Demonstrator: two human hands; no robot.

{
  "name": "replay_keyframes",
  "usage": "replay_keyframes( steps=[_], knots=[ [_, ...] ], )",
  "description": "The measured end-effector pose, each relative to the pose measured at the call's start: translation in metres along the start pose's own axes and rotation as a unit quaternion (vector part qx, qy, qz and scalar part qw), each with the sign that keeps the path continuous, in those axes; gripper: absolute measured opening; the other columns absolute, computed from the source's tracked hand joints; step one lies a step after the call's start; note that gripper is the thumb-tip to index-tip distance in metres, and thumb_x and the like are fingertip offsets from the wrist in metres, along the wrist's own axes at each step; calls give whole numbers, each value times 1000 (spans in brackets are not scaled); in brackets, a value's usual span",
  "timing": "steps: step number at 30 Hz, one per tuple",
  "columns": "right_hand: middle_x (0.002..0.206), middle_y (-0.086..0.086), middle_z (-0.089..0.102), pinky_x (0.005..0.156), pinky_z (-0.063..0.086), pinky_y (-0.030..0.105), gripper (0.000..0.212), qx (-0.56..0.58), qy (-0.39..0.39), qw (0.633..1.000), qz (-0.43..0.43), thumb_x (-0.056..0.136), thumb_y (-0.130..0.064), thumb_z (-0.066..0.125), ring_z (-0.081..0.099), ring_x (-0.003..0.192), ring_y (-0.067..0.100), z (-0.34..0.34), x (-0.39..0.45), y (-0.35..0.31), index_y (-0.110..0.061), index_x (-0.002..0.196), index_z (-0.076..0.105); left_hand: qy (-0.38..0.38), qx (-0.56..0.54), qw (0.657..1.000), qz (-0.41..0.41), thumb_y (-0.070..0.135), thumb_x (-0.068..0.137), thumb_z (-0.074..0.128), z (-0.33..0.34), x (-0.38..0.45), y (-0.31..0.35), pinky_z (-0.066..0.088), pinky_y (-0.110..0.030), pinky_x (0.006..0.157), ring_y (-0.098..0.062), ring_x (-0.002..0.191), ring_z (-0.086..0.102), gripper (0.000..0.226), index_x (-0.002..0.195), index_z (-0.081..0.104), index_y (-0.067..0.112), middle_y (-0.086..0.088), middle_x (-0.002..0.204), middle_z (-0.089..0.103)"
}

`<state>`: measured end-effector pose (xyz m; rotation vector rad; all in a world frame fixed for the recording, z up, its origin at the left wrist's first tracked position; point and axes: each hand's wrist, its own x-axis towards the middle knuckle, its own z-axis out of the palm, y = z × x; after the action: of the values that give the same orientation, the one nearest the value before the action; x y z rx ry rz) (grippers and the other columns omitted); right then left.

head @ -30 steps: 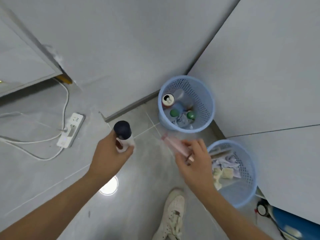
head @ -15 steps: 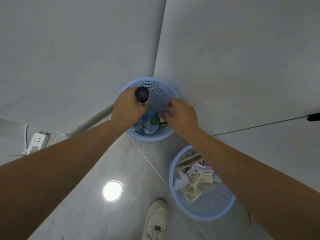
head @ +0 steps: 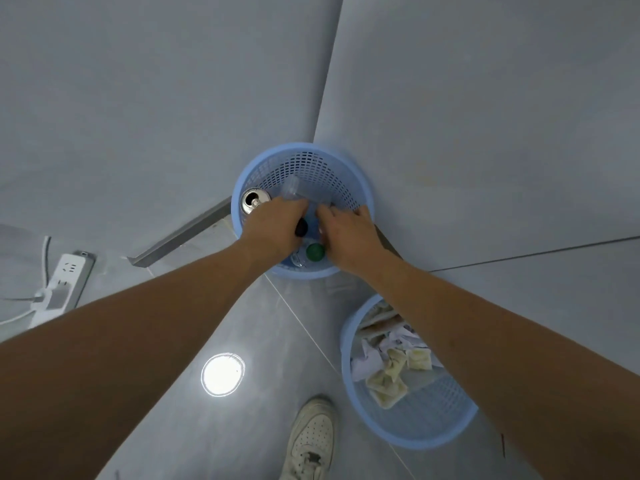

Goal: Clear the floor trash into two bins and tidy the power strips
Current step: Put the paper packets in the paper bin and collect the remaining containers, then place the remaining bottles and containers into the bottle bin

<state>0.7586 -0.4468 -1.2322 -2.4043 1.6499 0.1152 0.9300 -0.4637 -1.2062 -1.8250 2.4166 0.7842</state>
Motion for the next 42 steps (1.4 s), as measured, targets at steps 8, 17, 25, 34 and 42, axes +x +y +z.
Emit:
replay_keyframes(
  steps=[8,17,25,34,42],
  knots=[
    [116,8,62,78,44,40,35,58,-32,996,60,88,-25,63,57,106,33,-50,-24,-13,-15,121,57,49,-74,995,42,18,85,68,-32,-44,1,53,-44,72,-28,97,58,20,102,61,12,-8,105,61],
    [109,5,61,73,52,46,25,132,25,988,76,90,-20,64,56,103,30,-170,-99,-145,-13,113,63,76,-141,987,-13,37,93,63,-137,-208,-15,51,-40,86,-21,112,55,33,123,62,23,2,116,62],
    [106,-7,65,86,50,33,22,194,29,980,22,95,-31,62,60,103,15,-274,-146,-357,-22,114,66,148,-141,974,-101,51,95,55,-253,-405,-92,52,-32,89,-13,114,56,39,126,60,29,8,118,63],
    [101,-12,62,83,47,28,19,191,-22,980,-40,94,-33,65,60,98,12,-368,-137,-563,-26,111,67,185,-135,941,-249,49,94,54,-389,-596,-231,53,-35,86,-14,115,56,36,126,58,34,10,115,61],
    [102,-12,62,81,52,34,16,230,-6,969,-85,93,-39,63,61,92,11,-403,-27,-647,-29,105,64,240,-131,912,-305,39,93,62,-465,-606,-319,52,-33,84,-14,111,59,29,120,63,29,9,110,62]
  ],
)
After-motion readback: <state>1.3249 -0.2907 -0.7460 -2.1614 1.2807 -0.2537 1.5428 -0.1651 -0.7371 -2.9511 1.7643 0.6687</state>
